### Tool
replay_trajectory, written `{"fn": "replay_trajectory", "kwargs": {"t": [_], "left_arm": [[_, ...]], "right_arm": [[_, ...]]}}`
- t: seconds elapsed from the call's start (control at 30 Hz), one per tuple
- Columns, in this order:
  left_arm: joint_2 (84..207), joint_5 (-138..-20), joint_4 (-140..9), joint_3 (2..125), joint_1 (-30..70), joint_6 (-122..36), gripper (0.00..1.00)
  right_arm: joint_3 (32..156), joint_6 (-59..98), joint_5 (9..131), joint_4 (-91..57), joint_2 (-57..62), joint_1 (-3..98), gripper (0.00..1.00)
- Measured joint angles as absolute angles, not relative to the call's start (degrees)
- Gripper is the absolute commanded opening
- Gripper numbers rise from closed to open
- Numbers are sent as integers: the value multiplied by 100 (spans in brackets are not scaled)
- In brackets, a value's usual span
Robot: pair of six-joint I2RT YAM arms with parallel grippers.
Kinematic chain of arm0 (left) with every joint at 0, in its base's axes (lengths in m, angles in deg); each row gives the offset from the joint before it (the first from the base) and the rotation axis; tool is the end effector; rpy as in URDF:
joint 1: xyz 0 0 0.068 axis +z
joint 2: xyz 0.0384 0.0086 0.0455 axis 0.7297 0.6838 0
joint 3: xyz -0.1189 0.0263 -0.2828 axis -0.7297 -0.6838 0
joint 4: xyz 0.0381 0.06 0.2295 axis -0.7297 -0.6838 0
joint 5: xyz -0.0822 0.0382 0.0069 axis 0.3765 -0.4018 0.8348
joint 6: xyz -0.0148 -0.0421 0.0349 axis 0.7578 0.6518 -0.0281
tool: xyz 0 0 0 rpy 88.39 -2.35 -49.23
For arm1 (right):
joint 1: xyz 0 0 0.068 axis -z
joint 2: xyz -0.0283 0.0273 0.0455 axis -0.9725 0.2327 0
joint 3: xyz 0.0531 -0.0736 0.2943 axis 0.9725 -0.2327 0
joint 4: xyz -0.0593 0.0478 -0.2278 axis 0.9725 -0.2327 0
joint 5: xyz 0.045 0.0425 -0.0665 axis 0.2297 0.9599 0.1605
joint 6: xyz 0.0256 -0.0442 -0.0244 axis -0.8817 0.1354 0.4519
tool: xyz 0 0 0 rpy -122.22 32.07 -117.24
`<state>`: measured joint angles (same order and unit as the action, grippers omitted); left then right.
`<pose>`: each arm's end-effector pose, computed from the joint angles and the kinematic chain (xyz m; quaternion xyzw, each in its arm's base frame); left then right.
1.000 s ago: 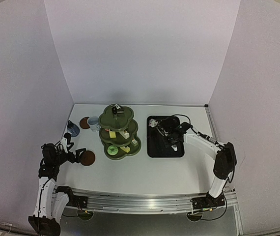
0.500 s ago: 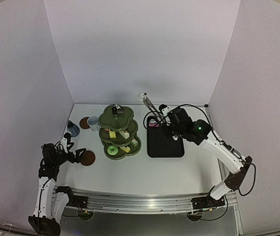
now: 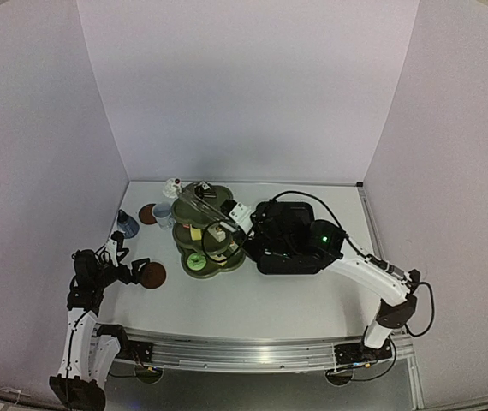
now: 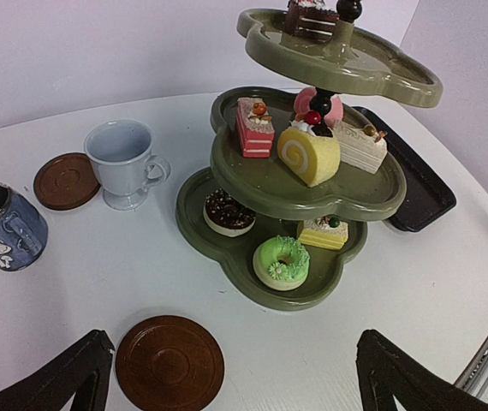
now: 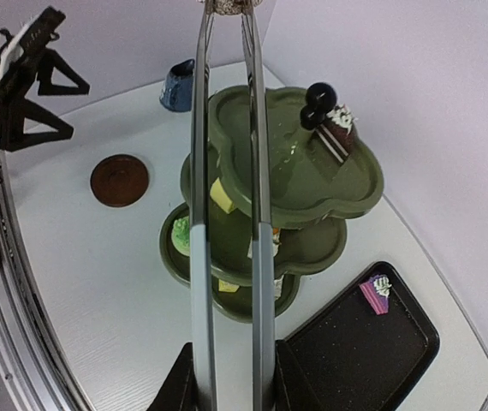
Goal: Serve the afternoon tea
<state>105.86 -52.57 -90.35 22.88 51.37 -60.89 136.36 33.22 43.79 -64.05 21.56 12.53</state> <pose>0.0978 -0.0147 0.2852 0.1705 0.8102 -0.2028 0.5229 0.1704 0.3203 0.4785 -0.4294 0.7430 0.1096 0.5015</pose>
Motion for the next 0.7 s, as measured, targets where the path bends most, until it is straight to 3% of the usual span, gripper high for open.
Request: {"fn": "replay_trajectory", "kwargs": {"t": [0.7], "left_arm": [[10409,-5370,-9033,2301,5137,-5494,100]], "right_arm": [[14748,3430,3947,-7426,3527,1221,0]]}}
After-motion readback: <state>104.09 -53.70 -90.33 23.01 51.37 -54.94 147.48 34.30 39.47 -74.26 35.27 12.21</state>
